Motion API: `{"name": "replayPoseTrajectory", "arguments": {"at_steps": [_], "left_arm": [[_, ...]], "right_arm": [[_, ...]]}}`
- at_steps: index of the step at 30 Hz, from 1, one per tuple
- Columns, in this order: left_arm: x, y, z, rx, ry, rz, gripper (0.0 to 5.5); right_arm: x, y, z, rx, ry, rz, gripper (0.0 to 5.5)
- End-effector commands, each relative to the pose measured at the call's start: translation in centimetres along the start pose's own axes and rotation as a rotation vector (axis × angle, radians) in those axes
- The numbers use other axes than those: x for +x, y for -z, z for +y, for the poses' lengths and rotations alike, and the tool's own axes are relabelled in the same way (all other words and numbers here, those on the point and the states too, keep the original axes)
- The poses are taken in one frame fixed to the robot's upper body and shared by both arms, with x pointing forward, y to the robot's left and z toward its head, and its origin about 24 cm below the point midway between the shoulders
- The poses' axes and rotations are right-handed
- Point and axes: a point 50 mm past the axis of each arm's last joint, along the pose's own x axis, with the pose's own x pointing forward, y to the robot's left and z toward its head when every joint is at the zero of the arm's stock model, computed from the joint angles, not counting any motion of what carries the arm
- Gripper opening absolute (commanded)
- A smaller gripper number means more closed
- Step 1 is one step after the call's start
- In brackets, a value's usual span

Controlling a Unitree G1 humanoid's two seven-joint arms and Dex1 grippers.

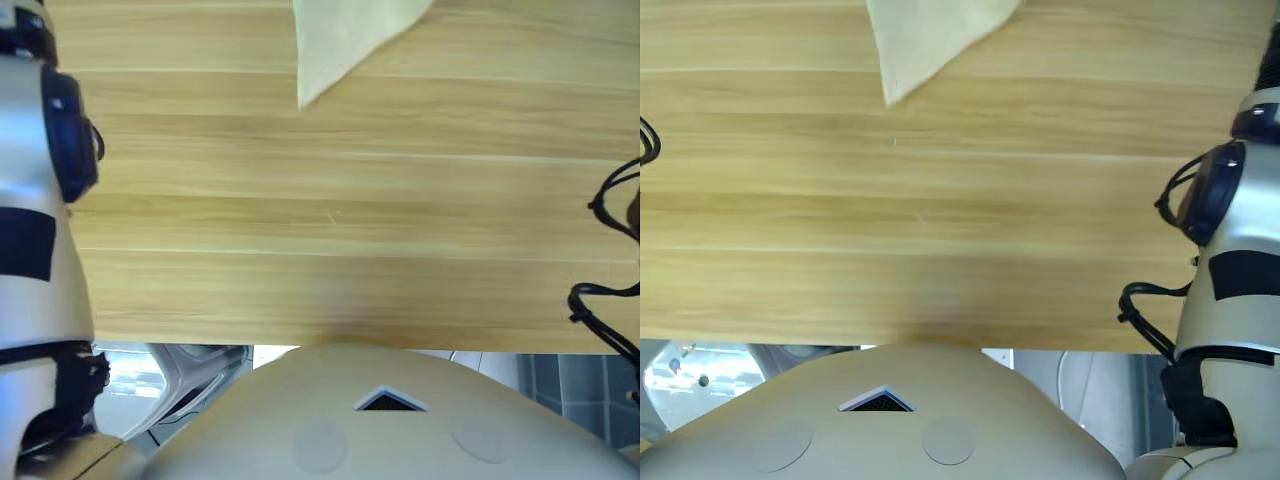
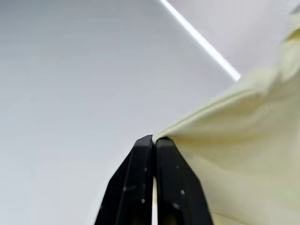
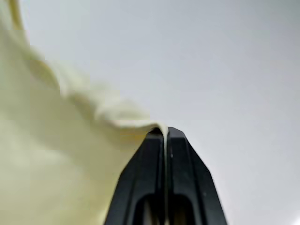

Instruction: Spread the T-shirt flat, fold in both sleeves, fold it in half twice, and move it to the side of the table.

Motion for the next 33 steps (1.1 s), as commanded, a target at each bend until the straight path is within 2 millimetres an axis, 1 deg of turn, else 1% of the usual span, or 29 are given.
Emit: {"name": "replayPoseTrajectory", "arguments": {"at_steps": [1, 2, 3, 4, 6, 7, 9, 12, 14, 17, 20, 22, 23, 25, 26, 28, 30, 33], "left_arm": [[-14.8, 3.8, -13.3, -0.142, 0.855, -0.075, 0.0], [-17.9, 3.2, -15.4, -0.193, 0.983, -0.072, 0.0], [-20.2, 2.4, -16.7, -0.219, 1.09, -0.078, 0.0], [-21.6, 1.9, -17.4, -0.249, 1.161, -0.076, 0.0], [-23.3, 1.4, -18.2, -0.313, 1.25, -0.057, 0.0], [-24.0, 1.2, -18.5, -0.33, 1.28, -0.047, 0.0], [-24.7, 1.0, -18.8, -0.354, 1.315, -0.033, 0.0], [-24.7, 0.8, -18.9, -0.368, 1.33, -0.026, 0.0], [-24.9, 0.8, -18.9, -0.373, 1.346, -0.009, 0.0], [-25.6, 1.7, -19.4, -0.367, 1.381, 0.056, 0.0], [-27.4, 2.7, -21.0, -0.347, 1.462, 0.14, 0.0], [-28.8, 2.8, -22.2, -0.352, 1.532, 0.169, 0.0], [-29.6, 2.6, -22.8, -0.366, 1.579, 0.175, 0.0], [-30.8, 2.0, -23.4, -0.401, 1.657, 0.17, 0.0], [-31.2, 1.6, -23.4, -0.419, 1.685, 0.163, 0.28], [-31.5, 1.0, -23.2, -0.456, 1.708, 0.147, 0.55], [-31.0, 0.4, -22.7, -0.504, 1.674, 0.121, 0.82], [-29.8, 0.5, -22.0, -0.498, 1.586, 0.109, 1.37]], "right_arm": [[-15.9, 4.0, 8.9, -0.1, -0.776, 0.106, 0.02], [-17.7, 3.3, 10.2, -0.03, -0.886, 0.078, 0.02], [-19.1, 2.2, 11.5, 0.024, -1.0, 0.037, 0.02], [-19.9, 1.2, 12.4, 0.063, -1.075, -0.003, 0.02], [-21.2, -1.2, 14.5, 0.132, -1.199, -0.095, 0.02], [-21.2, -2.1, 15.0, 0.15, -1.224, -0.128, 0.02], [-21.0, -3.0, 15.5, 0.177, -1.245, -0.159, 0.02], [-21.1, -3.3, 16.1, 0.198, -1.272, -0.15, 0.02], [-21.7, -3.1, 16.8, 0.2, -1.313, -0.117, 0.02], [-23.2, -2.6, 18.6, 0.19, -1.397, -0.056, 0.02], [-25.7, -1.7, 21.1, 0.129, -1.523, 0.029, 0.02], [-27.5, -1.5, 22.3, 0.129, -1.594, 0.057, 0.02], [-28.3, -1.6, 22.5, 0.142, -1.625, 0.064, 0.02], [-29.5, -1.8, 22.5, 0.185, -1.678, 0.067, 0.02], [-30.0, -2.1, 22.4, 0.213, -1.701, 0.063, 0.0], [-30.5, -2.6, 22.1, 0.255, -1.733, 0.052, 0.0], [-30.0, -3.1, 21.0, 0.315, -1.703, 0.039, 0.0], [-28.3, -3.0, 19.3, 0.346, -1.592, 0.034, 0.0]]}}
